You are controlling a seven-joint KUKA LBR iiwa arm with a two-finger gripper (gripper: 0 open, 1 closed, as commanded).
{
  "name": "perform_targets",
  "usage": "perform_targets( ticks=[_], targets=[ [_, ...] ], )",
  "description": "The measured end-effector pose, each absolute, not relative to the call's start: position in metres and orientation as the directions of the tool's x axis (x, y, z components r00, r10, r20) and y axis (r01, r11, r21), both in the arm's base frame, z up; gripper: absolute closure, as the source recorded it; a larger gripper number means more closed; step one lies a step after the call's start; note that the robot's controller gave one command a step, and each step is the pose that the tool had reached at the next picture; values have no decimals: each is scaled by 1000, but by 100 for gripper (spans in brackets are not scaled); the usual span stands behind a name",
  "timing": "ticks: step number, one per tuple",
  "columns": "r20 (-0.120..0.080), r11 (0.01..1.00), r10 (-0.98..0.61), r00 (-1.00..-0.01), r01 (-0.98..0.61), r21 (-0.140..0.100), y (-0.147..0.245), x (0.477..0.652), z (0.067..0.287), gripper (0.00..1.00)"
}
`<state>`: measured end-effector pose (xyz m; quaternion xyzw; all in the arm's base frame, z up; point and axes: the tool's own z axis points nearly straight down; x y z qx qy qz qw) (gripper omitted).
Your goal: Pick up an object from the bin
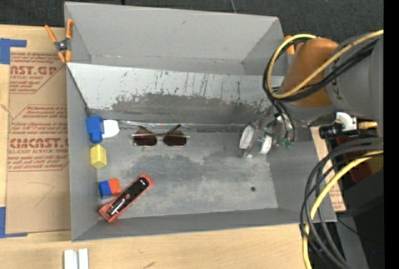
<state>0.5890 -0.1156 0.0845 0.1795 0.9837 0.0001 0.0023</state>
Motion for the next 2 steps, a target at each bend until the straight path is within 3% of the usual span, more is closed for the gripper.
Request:
perform_targets(
  ticks=[2],
  targets=[
    [-12,936,353,-936,353,3,-116,591,123,100]
  ],
)
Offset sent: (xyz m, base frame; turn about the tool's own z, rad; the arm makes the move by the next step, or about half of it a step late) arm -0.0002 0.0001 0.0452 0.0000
